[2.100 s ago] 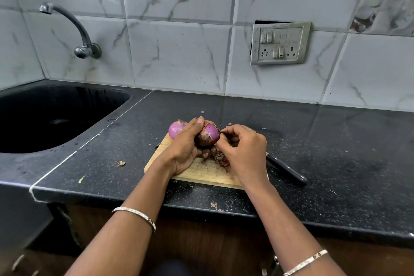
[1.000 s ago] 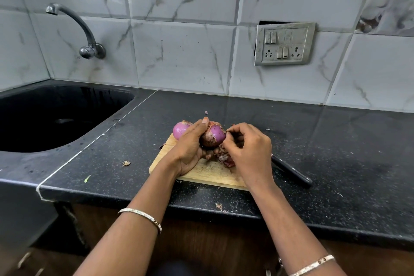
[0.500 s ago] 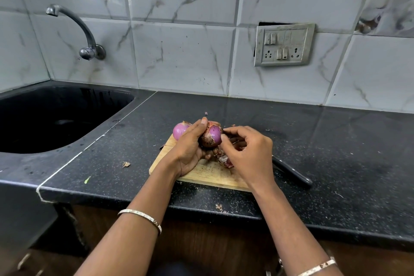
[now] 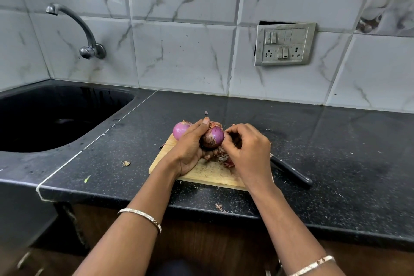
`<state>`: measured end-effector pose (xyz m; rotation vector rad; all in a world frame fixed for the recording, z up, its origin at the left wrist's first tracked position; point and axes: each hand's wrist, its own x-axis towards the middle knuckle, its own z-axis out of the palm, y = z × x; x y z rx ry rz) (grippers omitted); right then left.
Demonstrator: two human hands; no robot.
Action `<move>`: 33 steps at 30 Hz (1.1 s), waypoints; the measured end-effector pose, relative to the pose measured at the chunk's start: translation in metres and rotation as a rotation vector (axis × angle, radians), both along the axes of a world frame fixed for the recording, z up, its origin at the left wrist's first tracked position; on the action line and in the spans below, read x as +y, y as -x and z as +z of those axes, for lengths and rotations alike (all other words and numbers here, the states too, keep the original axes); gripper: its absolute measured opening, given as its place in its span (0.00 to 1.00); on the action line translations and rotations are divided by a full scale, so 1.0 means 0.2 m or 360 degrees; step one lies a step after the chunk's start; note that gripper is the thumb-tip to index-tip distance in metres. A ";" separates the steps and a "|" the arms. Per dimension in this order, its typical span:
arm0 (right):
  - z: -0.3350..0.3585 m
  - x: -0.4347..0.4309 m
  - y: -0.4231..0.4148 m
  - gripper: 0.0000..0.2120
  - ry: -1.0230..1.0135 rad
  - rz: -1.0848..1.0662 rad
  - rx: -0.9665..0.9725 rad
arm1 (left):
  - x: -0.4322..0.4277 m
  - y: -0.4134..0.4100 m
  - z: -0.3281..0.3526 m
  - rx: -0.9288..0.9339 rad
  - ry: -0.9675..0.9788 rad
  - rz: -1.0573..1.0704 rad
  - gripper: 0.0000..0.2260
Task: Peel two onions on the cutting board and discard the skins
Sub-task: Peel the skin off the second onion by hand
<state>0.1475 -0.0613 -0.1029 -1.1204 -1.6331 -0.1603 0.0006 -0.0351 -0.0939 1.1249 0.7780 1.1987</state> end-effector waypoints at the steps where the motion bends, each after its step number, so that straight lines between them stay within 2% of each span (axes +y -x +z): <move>1: 0.00 0.00 0.00 0.02 0.0014 -0.0009 0.0005 | 0.00 0.00 0.00 0.0001 0.0002 -0.0005 0.15; 9: 0.02 0.00 -0.02 0.02 0.0099 -0.0074 0.0204 | -0.01 0.01 0.00 -0.0041 -0.0043 -0.0052 0.16; 14: 0.04 -0.03 -0.02 0.05 0.0241 0.0114 0.0422 | 0.00 0.01 0.00 -0.0081 -0.0063 -0.0045 0.15; 18: 0.04 -0.03 -0.01 0.08 0.0222 0.0151 0.0304 | 0.01 0.01 -0.01 -0.0028 -0.0093 -0.0062 0.14; 26: 0.03 -0.02 -0.02 0.03 0.0119 0.0167 0.0391 | 0.01 0.01 -0.01 0.0033 -0.0150 -0.0103 0.15; 33: 0.01 -0.02 -0.02 0.02 0.0124 0.0023 0.0206 | 0.01 0.02 -0.01 0.0055 -0.0163 -0.0113 0.15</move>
